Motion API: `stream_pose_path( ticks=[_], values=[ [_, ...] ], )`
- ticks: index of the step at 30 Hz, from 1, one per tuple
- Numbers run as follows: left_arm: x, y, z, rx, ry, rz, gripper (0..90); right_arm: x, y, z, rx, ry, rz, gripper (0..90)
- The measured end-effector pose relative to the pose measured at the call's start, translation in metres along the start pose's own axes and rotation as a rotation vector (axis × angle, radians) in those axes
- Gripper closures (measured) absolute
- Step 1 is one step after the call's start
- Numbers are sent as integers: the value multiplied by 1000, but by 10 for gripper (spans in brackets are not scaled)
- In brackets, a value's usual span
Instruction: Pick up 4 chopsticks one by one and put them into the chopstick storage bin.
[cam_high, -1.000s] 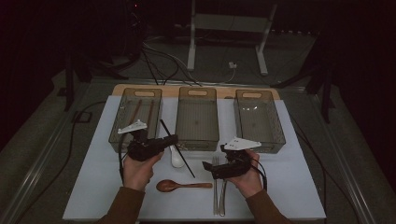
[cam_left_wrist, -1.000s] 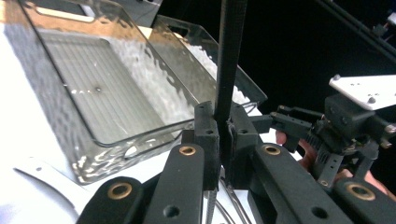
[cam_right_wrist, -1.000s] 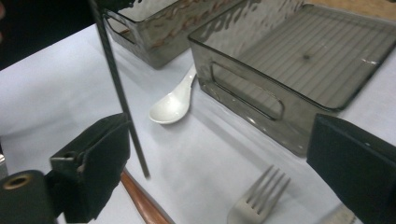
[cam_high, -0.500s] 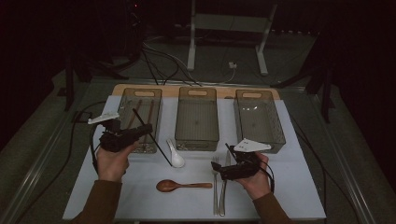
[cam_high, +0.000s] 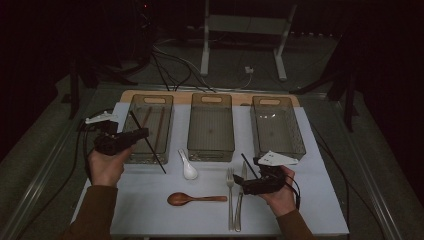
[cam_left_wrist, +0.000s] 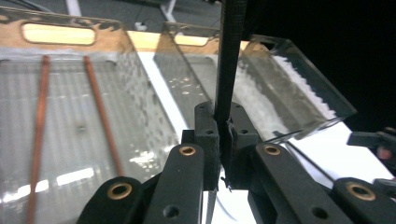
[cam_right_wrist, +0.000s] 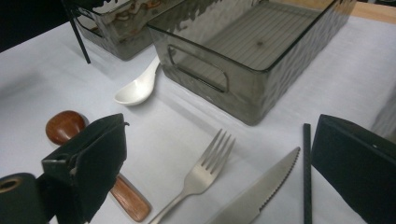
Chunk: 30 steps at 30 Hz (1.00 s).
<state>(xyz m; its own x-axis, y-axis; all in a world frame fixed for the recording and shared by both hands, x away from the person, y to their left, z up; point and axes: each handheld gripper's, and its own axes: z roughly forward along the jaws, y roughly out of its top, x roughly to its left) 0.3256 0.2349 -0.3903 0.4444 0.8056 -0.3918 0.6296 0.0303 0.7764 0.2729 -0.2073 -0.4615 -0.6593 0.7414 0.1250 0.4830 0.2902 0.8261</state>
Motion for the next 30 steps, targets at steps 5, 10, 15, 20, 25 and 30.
stream_pose_path(
  ticks=[5,10,15,20,25,30],
  values=[
    [8,6,4,25,47,1,872,-3,-6,-5,-2,-10,6,38],
    [16,13,9,38,84,2,872,-9,-11,-11,-6,-18,23,38],
    [20,18,15,44,115,0,872,-13,-14,-16,-10,-30,30,38],
    [26,23,19,28,131,3,872,-16,-18,-22,-14,-42,34,38],
    [31,31,23,10,147,2,871,-21,-22,-27,-16,-56,36,38],
    [35,37,28,-12,166,11,870,-23,-25,-30,-16,-60,34,38]
  ],
)
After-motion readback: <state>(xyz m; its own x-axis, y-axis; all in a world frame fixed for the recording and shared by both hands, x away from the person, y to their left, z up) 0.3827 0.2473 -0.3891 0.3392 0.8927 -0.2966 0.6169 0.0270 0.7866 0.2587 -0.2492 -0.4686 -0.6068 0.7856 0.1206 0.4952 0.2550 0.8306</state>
